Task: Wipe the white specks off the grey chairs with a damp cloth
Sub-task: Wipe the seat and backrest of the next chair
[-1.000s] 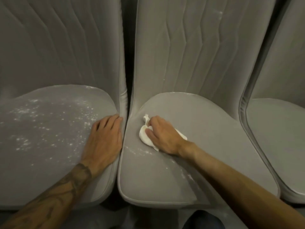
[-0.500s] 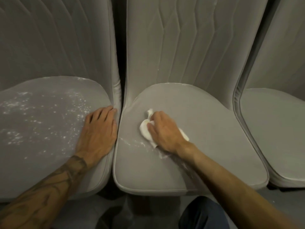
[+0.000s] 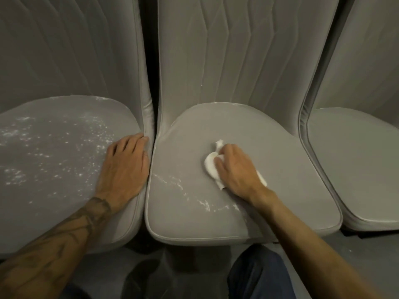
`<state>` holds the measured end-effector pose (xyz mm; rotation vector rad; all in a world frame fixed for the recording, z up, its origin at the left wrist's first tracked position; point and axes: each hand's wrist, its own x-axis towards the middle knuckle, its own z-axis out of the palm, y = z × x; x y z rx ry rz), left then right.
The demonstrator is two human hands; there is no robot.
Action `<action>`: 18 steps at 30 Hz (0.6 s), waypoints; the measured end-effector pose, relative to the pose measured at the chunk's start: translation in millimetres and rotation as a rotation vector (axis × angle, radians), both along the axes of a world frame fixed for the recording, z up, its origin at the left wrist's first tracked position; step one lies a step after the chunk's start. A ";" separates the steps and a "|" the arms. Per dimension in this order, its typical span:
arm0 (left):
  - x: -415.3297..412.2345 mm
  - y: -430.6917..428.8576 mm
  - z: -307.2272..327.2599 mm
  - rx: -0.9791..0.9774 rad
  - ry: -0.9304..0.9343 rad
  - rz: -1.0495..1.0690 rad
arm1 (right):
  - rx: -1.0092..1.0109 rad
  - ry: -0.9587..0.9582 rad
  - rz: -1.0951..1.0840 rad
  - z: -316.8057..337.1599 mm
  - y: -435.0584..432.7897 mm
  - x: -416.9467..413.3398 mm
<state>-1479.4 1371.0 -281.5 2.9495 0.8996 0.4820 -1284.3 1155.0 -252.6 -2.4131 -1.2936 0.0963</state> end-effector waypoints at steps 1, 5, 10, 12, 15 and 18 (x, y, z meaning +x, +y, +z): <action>0.1 0.2 -0.1 0.006 0.000 -0.002 | 0.017 0.013 -0.093 -0.6 -8.6 7.9; 0.2 1.2 -1.3 0.010 -0.006 -0.003 | 0.052 -0.044 -0.147 -11.3 -3.6 -41.5; -2.3 1.7 -1.5 0.026 -0.008 -0.015 | 0.063 -0.023 0.061 -3.7 0.0 -65.9; -2.5 1.8 -1.1 0.027 -0.015 -0.022 | 0.037 -0.002 -0.076 0.3 -21.6 -40.8; -2.6 0.5 -1.4 0.022 -0.021 -0.028 | 0.058 -0.060 -0.351 -2.6 -45.7 -36.9; -3.8 0.9 -0.7 0.033 -0.027 -0.046 | 0.068 -0.066 -0.318 -11.8 -18.0 -86.2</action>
